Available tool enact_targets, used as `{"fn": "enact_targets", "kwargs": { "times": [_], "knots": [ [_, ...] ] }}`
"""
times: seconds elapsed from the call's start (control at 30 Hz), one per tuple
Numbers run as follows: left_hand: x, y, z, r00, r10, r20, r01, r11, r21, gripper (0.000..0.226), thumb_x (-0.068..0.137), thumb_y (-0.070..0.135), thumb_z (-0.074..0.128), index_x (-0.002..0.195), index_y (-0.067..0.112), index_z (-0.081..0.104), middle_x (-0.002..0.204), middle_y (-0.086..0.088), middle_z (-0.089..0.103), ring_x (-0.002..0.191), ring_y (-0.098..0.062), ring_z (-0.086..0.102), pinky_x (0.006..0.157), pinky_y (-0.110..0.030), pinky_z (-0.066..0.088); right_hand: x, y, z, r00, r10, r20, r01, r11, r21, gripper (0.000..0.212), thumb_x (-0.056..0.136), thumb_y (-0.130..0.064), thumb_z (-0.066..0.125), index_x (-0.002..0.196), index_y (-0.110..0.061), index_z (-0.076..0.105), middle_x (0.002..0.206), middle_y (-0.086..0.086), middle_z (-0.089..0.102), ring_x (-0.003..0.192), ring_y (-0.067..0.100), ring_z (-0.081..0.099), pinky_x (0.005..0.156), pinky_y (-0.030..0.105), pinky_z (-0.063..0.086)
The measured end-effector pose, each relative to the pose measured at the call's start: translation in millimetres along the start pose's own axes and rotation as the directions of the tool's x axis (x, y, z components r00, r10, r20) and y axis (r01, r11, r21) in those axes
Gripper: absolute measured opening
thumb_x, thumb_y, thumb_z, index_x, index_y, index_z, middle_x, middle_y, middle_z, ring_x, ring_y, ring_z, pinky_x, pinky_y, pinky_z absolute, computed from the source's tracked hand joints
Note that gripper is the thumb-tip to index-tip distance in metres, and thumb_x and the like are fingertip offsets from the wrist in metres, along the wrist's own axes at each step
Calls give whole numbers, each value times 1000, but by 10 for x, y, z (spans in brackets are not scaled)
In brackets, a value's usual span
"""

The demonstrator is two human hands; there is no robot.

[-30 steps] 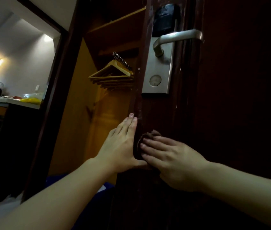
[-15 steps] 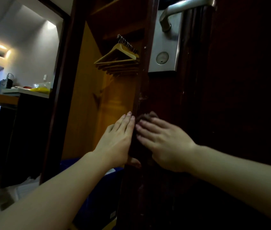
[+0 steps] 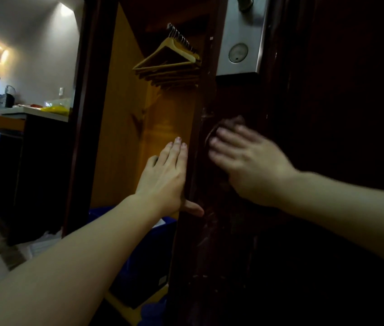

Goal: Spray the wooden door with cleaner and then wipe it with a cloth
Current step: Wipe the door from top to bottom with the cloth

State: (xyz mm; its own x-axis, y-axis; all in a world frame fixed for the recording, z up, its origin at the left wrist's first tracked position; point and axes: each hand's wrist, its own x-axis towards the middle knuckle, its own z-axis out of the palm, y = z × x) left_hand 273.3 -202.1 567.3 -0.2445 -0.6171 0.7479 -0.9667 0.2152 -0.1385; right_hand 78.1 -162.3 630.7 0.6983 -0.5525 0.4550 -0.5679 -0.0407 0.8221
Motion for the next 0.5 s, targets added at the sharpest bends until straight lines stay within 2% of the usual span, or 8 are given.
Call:
{"fn": "enact_targets", "kwargs": {
  "times": [0.07, 0.13, 0.2, 0.27, 0.4, 0.5],
  "knots": [
    [-27, -2, 18, 1000, 6, -19, -6, 1000, 6, 140, 62, 84, 60, 150, 7, -17, 160, -12, -18, 149, -25, -10, 119, -39, 12, -86, -325, 84, 985, -173, 19, 171, 984, 55, 57, 84, -35, 29, 122, -17, 68, 134, 8, 60, 130, 30, 51, 112, 49, 30],
    [-33, 7, 13, 1000, 13, -23, -13, 1000, 28, 134, 68, 78, 61, 150, 6, -17, 160, -13, -18, 149, -25, -10, 118, -39, 13, -113, -453, 67, 957, -285, 54, 282, 958, 57, 51, 94, -32, 30, 135, -19, 57, 149, 6, 45, 143, 28, 34, 118, 46, 10],
    [-13, 4, -1, 1000, 17, -2, -17, 999, 42, 135, 68, 77, 62, 150, 6, -19, 160, -13, -20, 149, -26, -11, 118, -39, 12, 17, -344, -38, 967, -242, 75, 239, 970, 47, 52, 100, -35, 29, 149, -20, 35, 161, 4, 21, 150, 24, 10, 117, 41, -9],
    [12, -3, -15, 1000, 15, 16, -16, 999, 39, 141, 62, 82, 61, 149, 5, -20, 159, -13, -22, 149, -25, -12, 118, -39, 12, 249, -152, -120, 991, -124, 49, 126, 992, -34, 57, 100, -39, 27, 154, -20, 20, 163, 4, 9, 151, 22, 0, 119, 42, -8],
    [-4, -6, 1, 1000, -6, 10, 6, 1000, 26, 145, 59, 86, 58, 148, 6, -23, 159, -11, -24, 148, -25, -14, 119, -38, 9, 396, -90, -127, 1000, 21, 13, -21, 1000, -18, 61, 100, -39, 25, 156, -18, 13, 164, 6, 3, 151, 25, -5, 122, 46, -4],
    [-16, -4, 26, 1000, -6, -20, 6, 1000, 18, 137, 67, 80, 60, 149, 6, -21, 159, -12, -22, 149, -25, -11, 119, -39, 12, 64, -436, 0, 992, -117, 46, 116, 993, 9, 59, 101, -37, 25, 155, -17, 15, 163, 8, 5, 150, 28, -4, 114, 45, -17]
  ]
}}
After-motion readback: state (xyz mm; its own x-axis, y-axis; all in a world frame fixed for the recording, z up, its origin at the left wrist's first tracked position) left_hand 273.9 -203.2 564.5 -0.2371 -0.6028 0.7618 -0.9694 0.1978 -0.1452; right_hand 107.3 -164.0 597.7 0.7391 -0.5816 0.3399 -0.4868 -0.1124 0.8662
